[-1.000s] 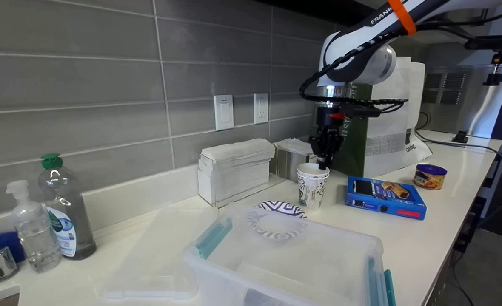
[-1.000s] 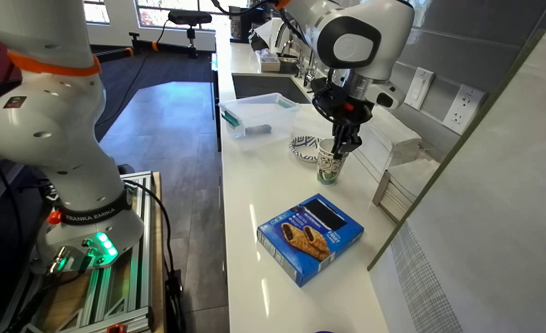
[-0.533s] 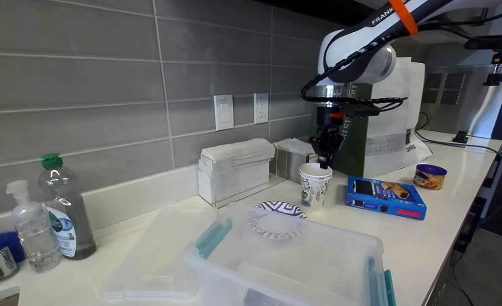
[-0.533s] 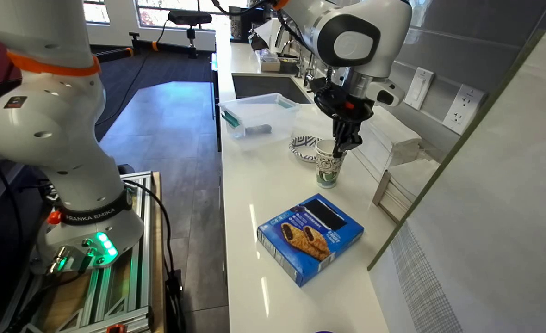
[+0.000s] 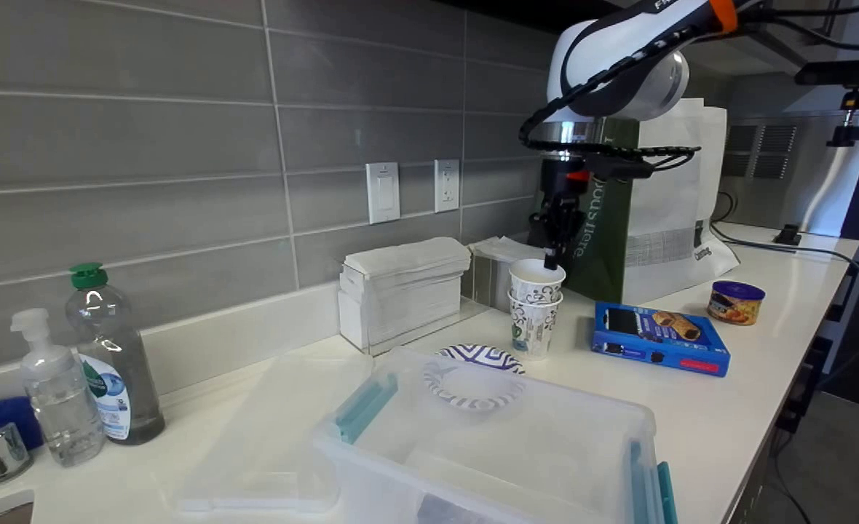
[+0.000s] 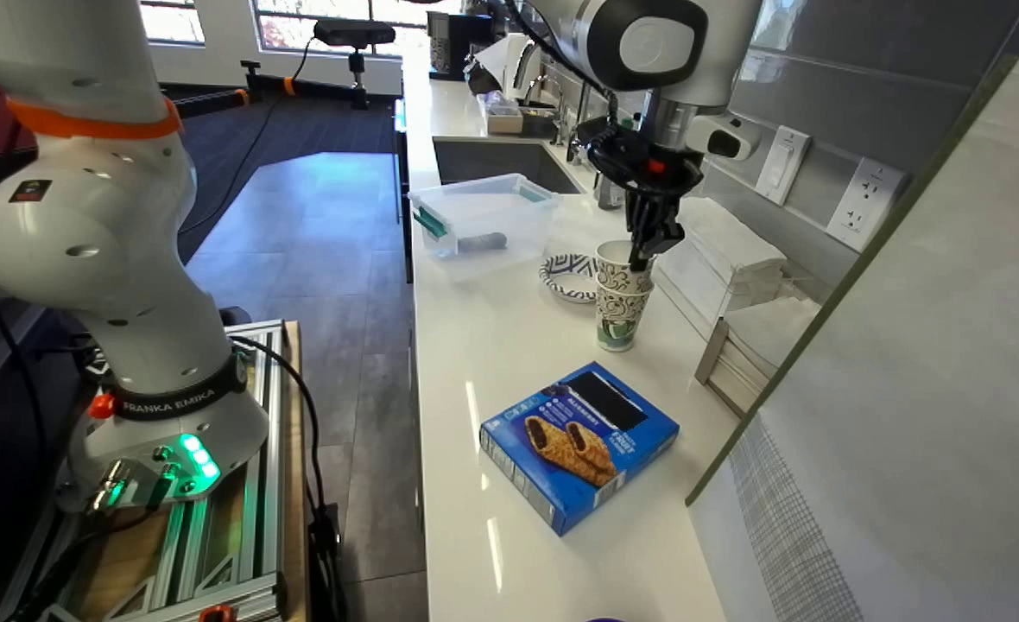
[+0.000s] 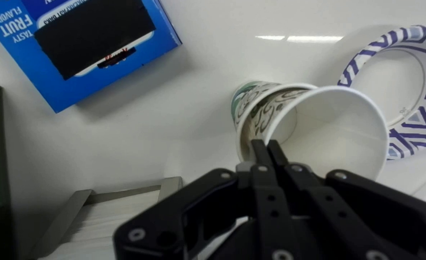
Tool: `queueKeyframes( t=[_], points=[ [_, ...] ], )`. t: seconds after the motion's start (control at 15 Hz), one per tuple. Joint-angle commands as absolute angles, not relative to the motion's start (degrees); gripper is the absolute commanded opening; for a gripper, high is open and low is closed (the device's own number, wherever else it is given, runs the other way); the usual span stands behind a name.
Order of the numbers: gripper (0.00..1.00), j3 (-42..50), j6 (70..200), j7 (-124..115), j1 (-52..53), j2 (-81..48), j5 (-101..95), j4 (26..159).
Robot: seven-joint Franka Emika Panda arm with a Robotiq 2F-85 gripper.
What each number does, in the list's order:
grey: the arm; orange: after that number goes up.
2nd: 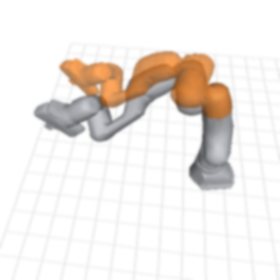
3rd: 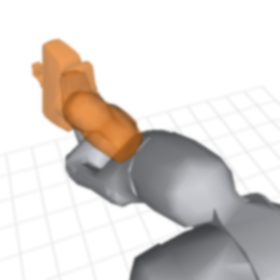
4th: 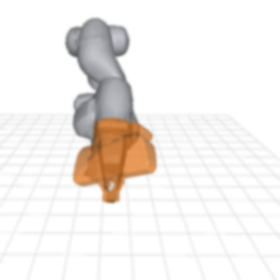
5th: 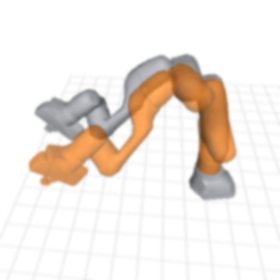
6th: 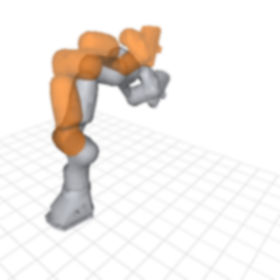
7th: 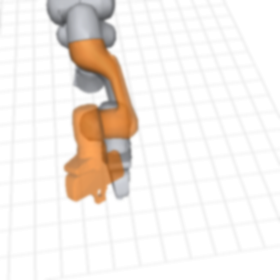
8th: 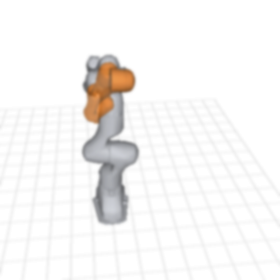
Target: Unstack the cups
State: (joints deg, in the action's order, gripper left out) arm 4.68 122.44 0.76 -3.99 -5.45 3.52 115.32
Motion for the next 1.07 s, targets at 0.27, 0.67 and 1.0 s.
queueKeyframes(
  t=[0.27, 0.67, 1.0],
  points=[
    [0.01, 4.4, 119.2, 0.5, -4.2, -1.1, 4.5, 115.6],
    [0.01, 4.7, 116.1, -0.1, -4.3, 3.4, 5.6, 115.6],
    [0.01, 4.8, 117.5, -1.2, -4.5, 6.6, 4.6, 116.7]
  ],
)
